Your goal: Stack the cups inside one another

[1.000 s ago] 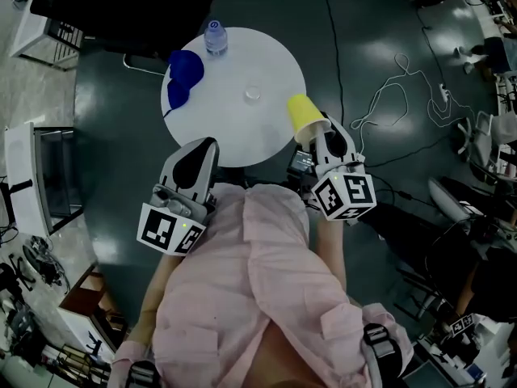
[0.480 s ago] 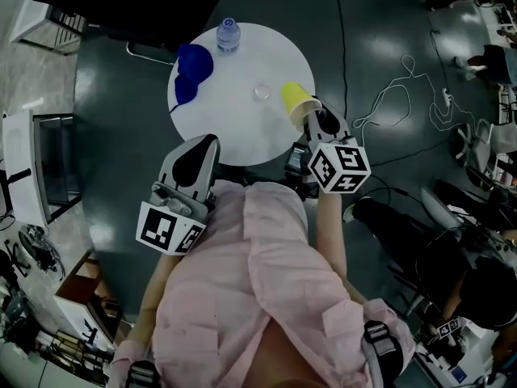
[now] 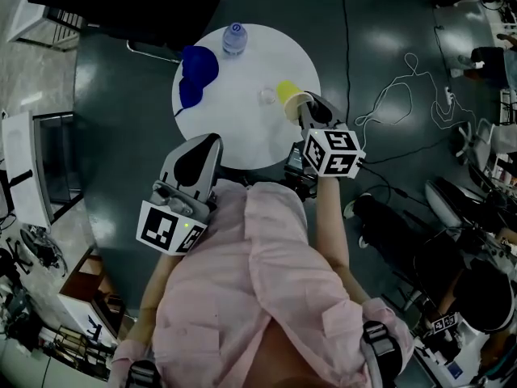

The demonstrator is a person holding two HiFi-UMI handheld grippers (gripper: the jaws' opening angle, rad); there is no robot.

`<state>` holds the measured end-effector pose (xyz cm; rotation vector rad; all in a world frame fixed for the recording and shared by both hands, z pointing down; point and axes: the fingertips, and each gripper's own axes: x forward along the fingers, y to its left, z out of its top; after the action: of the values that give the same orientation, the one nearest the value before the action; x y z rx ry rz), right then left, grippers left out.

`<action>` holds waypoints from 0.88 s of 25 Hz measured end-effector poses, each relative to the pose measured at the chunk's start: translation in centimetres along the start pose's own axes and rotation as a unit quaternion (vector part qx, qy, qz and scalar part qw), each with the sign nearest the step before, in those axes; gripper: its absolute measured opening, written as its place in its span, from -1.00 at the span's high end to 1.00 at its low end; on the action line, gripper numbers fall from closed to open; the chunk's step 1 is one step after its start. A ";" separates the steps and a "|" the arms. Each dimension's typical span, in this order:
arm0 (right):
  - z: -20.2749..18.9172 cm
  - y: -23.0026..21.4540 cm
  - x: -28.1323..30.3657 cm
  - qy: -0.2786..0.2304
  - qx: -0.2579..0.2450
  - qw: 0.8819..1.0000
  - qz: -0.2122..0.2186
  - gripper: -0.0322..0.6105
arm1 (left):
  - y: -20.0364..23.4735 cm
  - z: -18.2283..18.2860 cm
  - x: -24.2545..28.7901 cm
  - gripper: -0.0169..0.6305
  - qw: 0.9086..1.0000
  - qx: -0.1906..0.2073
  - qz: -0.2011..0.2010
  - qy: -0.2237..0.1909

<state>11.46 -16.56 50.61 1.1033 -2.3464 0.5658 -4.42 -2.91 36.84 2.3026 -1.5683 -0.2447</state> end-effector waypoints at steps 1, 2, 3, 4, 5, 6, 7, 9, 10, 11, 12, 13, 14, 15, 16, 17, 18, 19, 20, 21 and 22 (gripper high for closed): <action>-0.4 0.0 0.5 0.007 -0.002 1.000 0.001 0.77 | 0.2 0.0 0.1 0.89 1.000 0.000 0.000 0.001; -0.7 -0.1 1.0 0.015 -0.003 1.000 0.001 0.77 | 0.5 0.1 0.3 0.89 1.000 0.000 0.000 0.002; -1.2 -0.2 1.5 0.022 -0.004 1.000 0.000 0.78 | 0.7 0.1 0.4 0.89 1.000 0.001 0.000 0.003; -1.6 -0.2 1.9 0.029 -0.004 1.000 -0.001 0.77 | 1.0 0.1 0.5 0.89 1.000 0.002 0.000 0.004; -2.1 -0.3 2.4 0.037 -0.005 0.999 -0.001 0.77 | 1.2 0.1 0.6 0.89 1.000 0.002 0.000 0.006; -2.5 -0.4 2.9 0.045 -0.006 0.999 -0.001 0.77 | 1.5 0.1 0.8 0.89 1.000 0.003 0.000 0.007; -2.9 -0.6 3.3 0.052 -0.007 0.999 0.000 0.77 | 1.7 0.1 0.9 0.89 1.000 0.003 0.001 0.008; -3.5 -0.9 4.0 0.064 -0.010 0.998 0.000 0.77 | 2.0 0.3 1.2 0.89 1.000 0.002 0.002 0.006; -3.8 -1.0 4.3 0.070 -0.012 0.997 -0.001 0.78 | 2.1 0.4 1.3 0.89 1.000 0.002 0.002 0.005; -4.1 -1.1 4.6 0.077 -0.014 0.997 0.000 0.77 | 2.1 0.4 1.5 0.89 1.000 0.002 0.002 0.005; -4.5 -1.2 4.9 0.085 -0.016 0.996 0.000 0.77 | 2.2 0.4 1.6 0.89 1.000 0.002 0.002 0.007; -4.9 -1.2 5.2 0.092 -0.019 0.996 0.000 0.77 | 2.2 0.4 1.7 0.89 1.000 0.003 0.001 0.008; -5.3 -1.2 5.6 0.100 -0.022 0.995 0.001 0.77 | 2.3 0.3 1.8 0.89 1.000 0.003 0.000 0.010; -5.6 -1.3 5.9 0.107 -0.026 0.994 0.001 0.77 | 2.4 0.3 1.9 0.89 1.000 0.004 -0.001 0.011; -5.9 -1.3 6.2 0.114 -0.029 0.993 0.002 0.77 | 2.5 0.3 2.0 0.89 1.000 0.003 -0.001 0.012; -6.1 -1.3 6.5 0.120 -0.032 0.992 0.004 0.77 | 2.6 0.4 2.1 0.89 1.000 0.002 -0.001 0.012; -6.4 -1.3 6.8 0.127 -0.036 0.991 0.006 0.77 | 2.7 0.4 2.2 0.89 1.000 0.001 0.000 0.013; -6.7 -1.3 7.1 0.133 -0.040 0.990 0.007 0.77 | 2.9 0.4 2.3 0.89 1.000 -0.001 0.000 0.014; -7.0 -1.3 7.3 0.140 -0.044 0.989 0.009 0.77 | 2.9 0.4 2.3 0.89 1.000 -0.002 0.001 0.014; -7.4 -1.3 7.6 0.147 -0.048 0.988 0.009 0.77 | 3.0 0.4 2.4 0.89 1.000 -0.002 0.001 0.015; -7.7 -1.4 7.9 0.154 -0.052 0.987 0.009 0.77 | 3.1 0.4 2.4 0.89 1.000 -0.002 0.001 0.016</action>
<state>10.03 -17.84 61.59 0.8792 -2.0937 0.5692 -6.32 -6.27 37.70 2.2904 -1.5529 -0.2109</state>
